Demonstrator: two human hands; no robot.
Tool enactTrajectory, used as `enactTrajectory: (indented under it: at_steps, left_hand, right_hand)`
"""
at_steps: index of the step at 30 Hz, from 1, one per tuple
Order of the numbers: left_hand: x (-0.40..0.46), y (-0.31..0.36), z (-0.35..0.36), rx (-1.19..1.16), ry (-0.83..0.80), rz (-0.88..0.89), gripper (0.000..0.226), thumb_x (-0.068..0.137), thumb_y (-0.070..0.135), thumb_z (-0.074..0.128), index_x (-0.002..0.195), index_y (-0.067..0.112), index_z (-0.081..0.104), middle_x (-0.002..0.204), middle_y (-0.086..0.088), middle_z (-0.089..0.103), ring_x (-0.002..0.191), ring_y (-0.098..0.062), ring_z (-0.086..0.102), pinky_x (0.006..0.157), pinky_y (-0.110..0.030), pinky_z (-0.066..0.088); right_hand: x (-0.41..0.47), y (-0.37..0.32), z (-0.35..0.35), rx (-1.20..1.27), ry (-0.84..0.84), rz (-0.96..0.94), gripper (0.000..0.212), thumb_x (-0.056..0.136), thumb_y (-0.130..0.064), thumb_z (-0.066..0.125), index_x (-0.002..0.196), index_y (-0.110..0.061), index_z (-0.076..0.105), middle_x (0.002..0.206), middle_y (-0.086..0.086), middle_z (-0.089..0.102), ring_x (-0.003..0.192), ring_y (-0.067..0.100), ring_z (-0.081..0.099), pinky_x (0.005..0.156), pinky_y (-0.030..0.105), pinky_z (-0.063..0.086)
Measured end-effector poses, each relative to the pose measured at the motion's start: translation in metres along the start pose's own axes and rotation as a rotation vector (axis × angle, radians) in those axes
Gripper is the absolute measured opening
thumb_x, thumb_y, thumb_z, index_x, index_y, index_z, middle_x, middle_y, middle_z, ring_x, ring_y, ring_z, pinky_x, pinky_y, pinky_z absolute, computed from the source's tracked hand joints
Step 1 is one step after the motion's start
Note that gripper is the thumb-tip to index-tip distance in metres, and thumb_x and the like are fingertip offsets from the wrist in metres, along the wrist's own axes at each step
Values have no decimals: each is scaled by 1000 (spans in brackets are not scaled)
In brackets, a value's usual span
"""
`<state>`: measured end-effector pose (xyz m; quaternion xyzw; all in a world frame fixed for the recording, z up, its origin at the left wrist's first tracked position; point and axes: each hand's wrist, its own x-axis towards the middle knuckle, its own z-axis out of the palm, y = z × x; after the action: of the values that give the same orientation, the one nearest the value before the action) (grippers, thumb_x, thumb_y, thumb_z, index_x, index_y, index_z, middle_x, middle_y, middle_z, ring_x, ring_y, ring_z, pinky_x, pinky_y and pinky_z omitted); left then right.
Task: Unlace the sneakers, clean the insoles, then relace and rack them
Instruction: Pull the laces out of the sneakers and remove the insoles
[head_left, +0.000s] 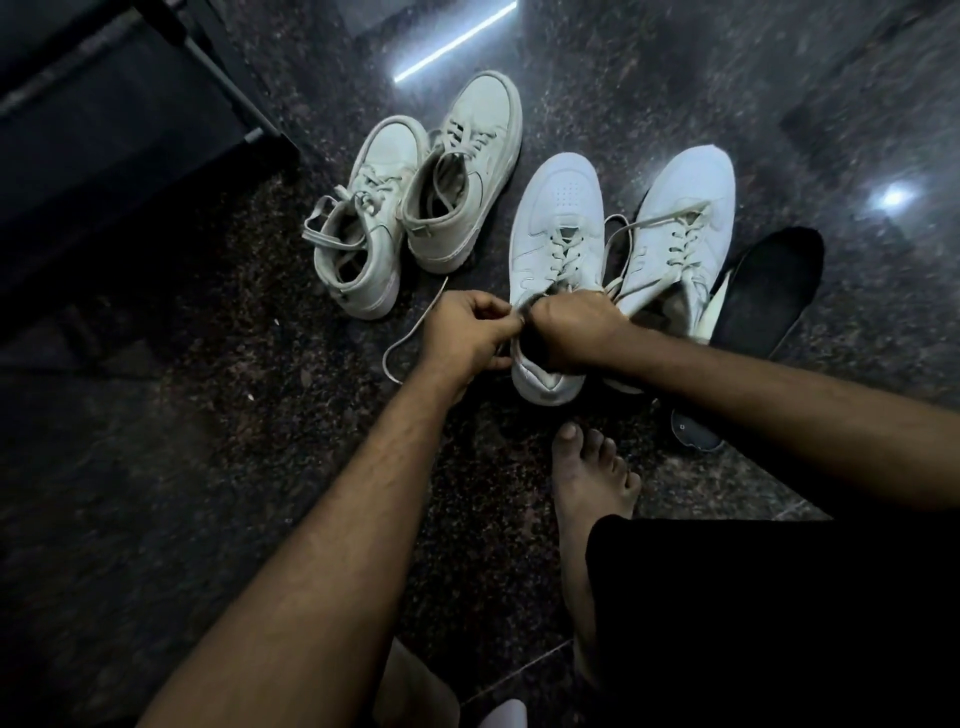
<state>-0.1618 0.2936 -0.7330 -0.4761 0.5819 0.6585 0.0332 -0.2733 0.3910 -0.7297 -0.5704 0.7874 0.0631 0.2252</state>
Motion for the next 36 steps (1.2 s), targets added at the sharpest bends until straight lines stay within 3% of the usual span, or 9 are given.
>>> enactTrajectory:
  at_steps: [3, 6, 13, 18, 22, 27, 29, 32, 36]
  left_hand:
    - [-8, -8, 0, 26, 24, -15, 21, 82, -6, 72, 78, 12, 63, 76, -9, 62, 64, -18, 62, 57, -34, 60]
    - [-14, -12, 1, -40, 28, -46, 22, 83, -9, 70, 80, 11, 62, 76, -7, 62, 61, -13, 61, 51, -26, 57]
    - [-19, -14, 3, -136, 9, -76, 20, 86, -8, 69, 82, 11, 63, 80, -9, 64, 67, -17, 63, 72, -37, 59]
    - [-25, -17, 3, -170, 21, -37, 18, 88, -7, 67, 84, 10, 64, 77, -7, 65, 65, -12, 63, 60, -25, 57]
    - [-24, -17, 6, -113, 73, 11, 20, 86, -7, 68, 79, 12, 65, 69, -5, 64, 54, -8, 58, 52, -22, 53]
    - [-25, -18, 5, -124, 63, 13, 17, 86, -8, 68, 83, 9, 66, 68, -6, 64, 50, -4, 58, 50, -21, 52]
    - [-25, -18, 4, -121, 63, 21, 16, 86, -7, 68, 84, 8, 67, 69, -6, 64, 51, -4, 58, 52, -21, 53]
    - [-24, -18, 5, -103, 73, 28, 16, 86, -6, 69, 83, 9, 66, 69, -4, 64, 52, -4, 58, 52, -22, 54]
    - [-24, -20, 7, -130, 66, 20, 17, 88, -5, 68, 83, 11, 64, 74, -5, 64, 58, -5, 61, 54, -21, 54]
  right_hand:
    - [4, -4, -2, 121, -94, 73, 35, 84, -47, 63, 90, -12, 62, 101, 13, 68, 96, 32, 65, 69, 31, 37]
    - [2, -9, 1, 183, -103, 168, 40, 81, -47, 69, 99, -12, 65, 109, 12, 67, 104, 29, 62, 77, 30, 32]
    - [-4, -15, 10, 253, -91, 272, 44, 84, -51, 64, 105, -13, 67, 111, 11, 68, 107, 30, 61, 88, 35, 38]
    - [-6, -10, 7, 295, -78, 220, 36, 83, -50, 65, 87, -14, 64, 96, 12, 69, 93, 32, 64, 70, 30, 37]
    - [-15, -3, 4, 353, -36, 169, 27, 79, -34, 70, 70, -14, 54, 72, 11, 61, 78, 34, 63, 60, 31, 37]
    - [-18, -5, 4, 314, -5, 151, 29, 83, -41, 67, 76, -14, 61, 85, 16, 68, 83, 35, 65, 66, 36, 47]
    - [-16, -7, 2, 248, -35, 154, 40, 86, -48, 64, 91, -9, 67, 96, 15, 69, 91, 33, 66, 73, 36, 50]
    - [-13, -8, 2, 100, -32, 137, 49, 90, -52, 58, 107, -7, 63, 109, 15, 68, 103, 33, 64, 86, 37, 47]
    - [-11, -9, 9, 67, -3, 167, 50, 89, -54, 58, 107, -7, 59, 111, 13, 68, 105, 30, 63, 92, 37, 40]
